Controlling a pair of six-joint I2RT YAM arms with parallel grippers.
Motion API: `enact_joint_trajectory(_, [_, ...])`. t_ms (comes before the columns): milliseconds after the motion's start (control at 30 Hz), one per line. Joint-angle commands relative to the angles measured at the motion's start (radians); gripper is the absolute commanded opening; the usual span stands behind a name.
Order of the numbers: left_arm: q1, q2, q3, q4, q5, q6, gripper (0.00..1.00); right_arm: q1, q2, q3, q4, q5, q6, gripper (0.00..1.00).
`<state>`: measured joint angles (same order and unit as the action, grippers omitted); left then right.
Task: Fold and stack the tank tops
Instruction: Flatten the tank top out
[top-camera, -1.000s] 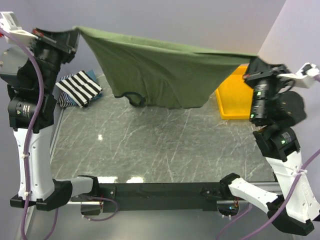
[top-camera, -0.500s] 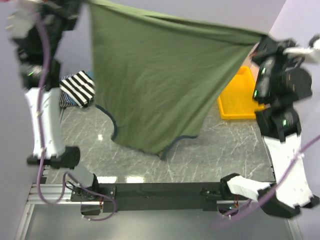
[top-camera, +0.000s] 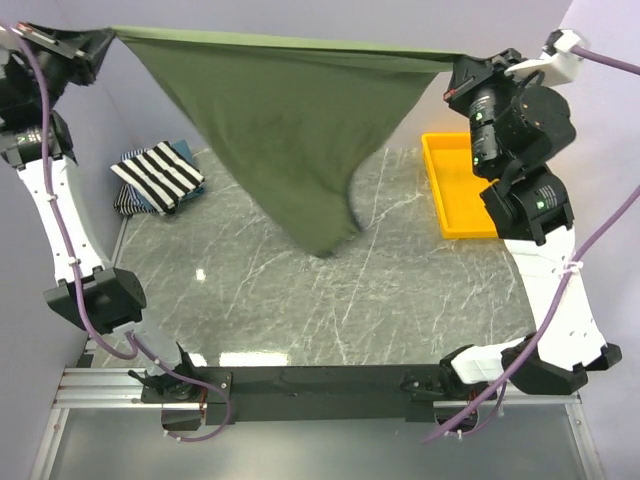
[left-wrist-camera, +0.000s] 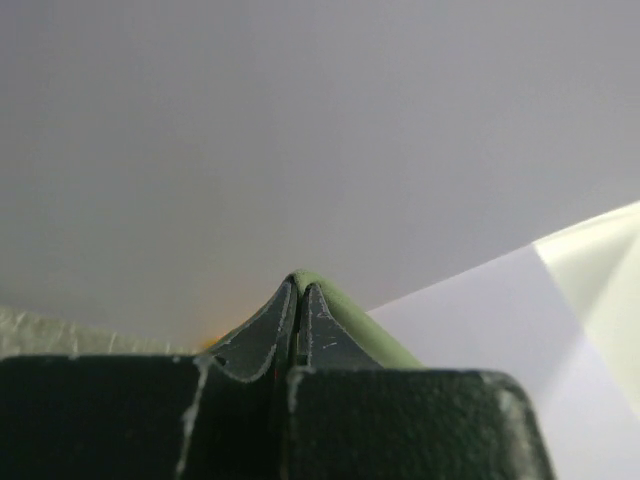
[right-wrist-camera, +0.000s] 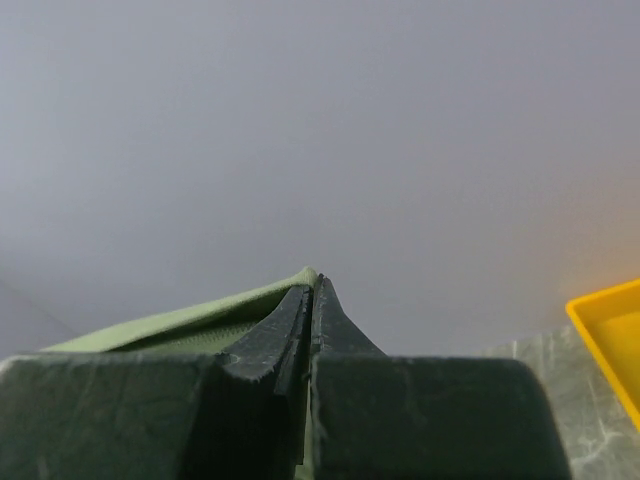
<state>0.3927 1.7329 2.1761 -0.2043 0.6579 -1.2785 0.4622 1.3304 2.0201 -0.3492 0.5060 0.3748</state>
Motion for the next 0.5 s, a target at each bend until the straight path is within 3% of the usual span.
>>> enact_joint_trajectory(0, [0.028,-0.058,0.042,0.226,0.069,-0.087,0.01,-0.016,-0.028,-0.004,0.099,0.107,-0.049,0.00])
enact_joint_trajectory(233, [-0.038,-0.090,0.054,0.157,0.065,0.016,0.01,-0.025,-0.033,0.028,0.102,0.166,-0.088,0.00])
enact_joint_trajectory(467, [-0.037,-0.232,0.042,0.051,-0.001,0.128,0.01,-0.023,-0.174,-0.157,0.134,0.163,-0.057,0.00])
